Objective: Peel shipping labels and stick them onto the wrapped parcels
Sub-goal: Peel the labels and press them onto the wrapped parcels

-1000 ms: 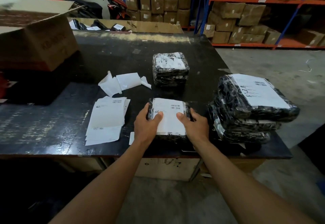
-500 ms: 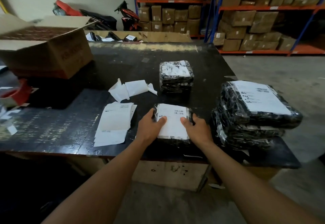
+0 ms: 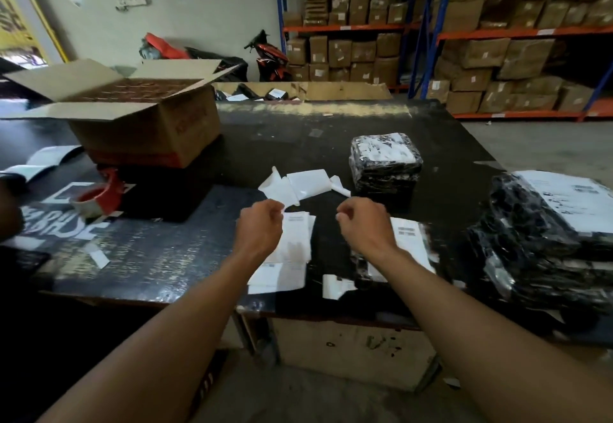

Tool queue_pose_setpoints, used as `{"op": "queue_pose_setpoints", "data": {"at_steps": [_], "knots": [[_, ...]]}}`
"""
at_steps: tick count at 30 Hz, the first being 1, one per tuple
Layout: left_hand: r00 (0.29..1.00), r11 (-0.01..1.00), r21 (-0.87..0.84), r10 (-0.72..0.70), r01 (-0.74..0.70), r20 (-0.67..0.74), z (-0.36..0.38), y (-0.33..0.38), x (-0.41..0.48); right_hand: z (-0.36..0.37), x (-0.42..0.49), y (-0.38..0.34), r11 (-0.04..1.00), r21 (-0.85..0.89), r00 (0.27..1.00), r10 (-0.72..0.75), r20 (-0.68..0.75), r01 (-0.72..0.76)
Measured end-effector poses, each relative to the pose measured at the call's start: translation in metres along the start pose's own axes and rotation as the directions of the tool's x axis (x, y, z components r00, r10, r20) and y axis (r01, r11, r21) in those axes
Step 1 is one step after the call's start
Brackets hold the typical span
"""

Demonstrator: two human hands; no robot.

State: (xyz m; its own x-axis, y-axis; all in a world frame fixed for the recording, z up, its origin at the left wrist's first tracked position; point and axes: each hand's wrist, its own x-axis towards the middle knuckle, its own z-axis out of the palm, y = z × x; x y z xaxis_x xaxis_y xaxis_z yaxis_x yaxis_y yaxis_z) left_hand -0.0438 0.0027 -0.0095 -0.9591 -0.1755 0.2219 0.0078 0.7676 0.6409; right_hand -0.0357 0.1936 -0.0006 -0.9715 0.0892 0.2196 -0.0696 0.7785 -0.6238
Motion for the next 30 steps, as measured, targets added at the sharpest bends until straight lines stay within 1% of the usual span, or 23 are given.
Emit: {"op": "queue_pose_setpoints", "data": {"at_steps": [3, 6, 8, 9, 11, 14, 18, 22, 24, 26, 27, 28, 30], "knots": [[0.992, 0.996, 0.086, 0.013, -0.024, 0.127, -0.004, -0.031, 0.014, 0.039, 0.005, -0.02, 1.0, -0.028, 0.995, 0.0, 0.104, 0.003], [0.961, 0.994, 0.104, 0.01, -0.04, 0.276, 0.004, -0.047, 0.021, 0.07, 0.009, -0.027, 0.999, -0.024, 0.972, 0.027, 0.234, -0.022], [0.941, 0.991, 0.122, 0.017, -0.061, 0.339, 0.011, -0.057, 0.025, 0.083, 0.01, -0.027, 0.998, -0.056, 0.952, 0.044, 0.304, -0.029], [0.936, 0.988, 0.131, 0.027, -0.077, 0.35, 0.014, -0.061, 0.027, 0.087, 0.01, -0.026, 0.996, -0.089, 0.948, 0.049, 0.313, -0.022], [0.937, 0.987, 0.122, 0.061, -0.108, 0.343, 0.016, -0.069, 0.03, 0.092, 0.01, -0.023, 0.99, -0.14, 0.953, 0.057, 0.296, -0.016], [0.932, 0.981, 0.114, 0.107, -0.155, 0.346, 0.016, -0.077, 0.034, 0.096, 0.01, -0.02, 0.985, -0.17, 0.961, 0.082, 0.263, -0.038], [0.941, 0.982, 0.109, 0.111, -0.153, 0.319, 0.016, -0.08, 0.036, 0.102, 0.011, -0.018, 0.973, -0.226, 0.965, 0.109, 0.238, -0.054], [0.938, 0.969, 0.087, 0.2, -0.232, 0.282, 0.02, -0.084, 0.034, 0.105, 0.006, -0.025, 0.961, -0.275, 0.981, 0.077, 0.18, -0.025], [0.938, 0.956, 0.125, 0.224, -0.264, 0.263, 0.018, -0.084, 0.035, 0.105, 0.004, -0.027, 0.949, -0.316, 0.982, 0.073, 0.172, -0.015], [0.949, 0.954, 0.146, 0.226, -0.261, 0.218, 0.011, -0.08, 0.039, 0.1, 0.007, -0.027, 0.956, -0.293, 0.986, 0.066, 0.152, -0.019], [0.958, 0.967, 0.099, 0.212, -0.234, 0.195, 0.006, -0.075, 0.042, 0.096, 0.011, -0.027, 0.966, -0.259, 0.991, 0.051, 0.126, -0.017], [0.967, 0.981, 0.013, 0.188, -0.193, 0.173, 0.001, -0.068, 0.045, 0.091, 0.015, -0.029, 0.973, -0.228, 0.994, 0.044, 0.097, -0.021], [0.987, 0.974, -0.216, 0.097, -0.068, 0.124, -0.01, -0.051, 0.053, 0.077, 0.025, -0.034, 0.989, -0.147, 0.999, 0.028, 0.032, -0.023]]}}
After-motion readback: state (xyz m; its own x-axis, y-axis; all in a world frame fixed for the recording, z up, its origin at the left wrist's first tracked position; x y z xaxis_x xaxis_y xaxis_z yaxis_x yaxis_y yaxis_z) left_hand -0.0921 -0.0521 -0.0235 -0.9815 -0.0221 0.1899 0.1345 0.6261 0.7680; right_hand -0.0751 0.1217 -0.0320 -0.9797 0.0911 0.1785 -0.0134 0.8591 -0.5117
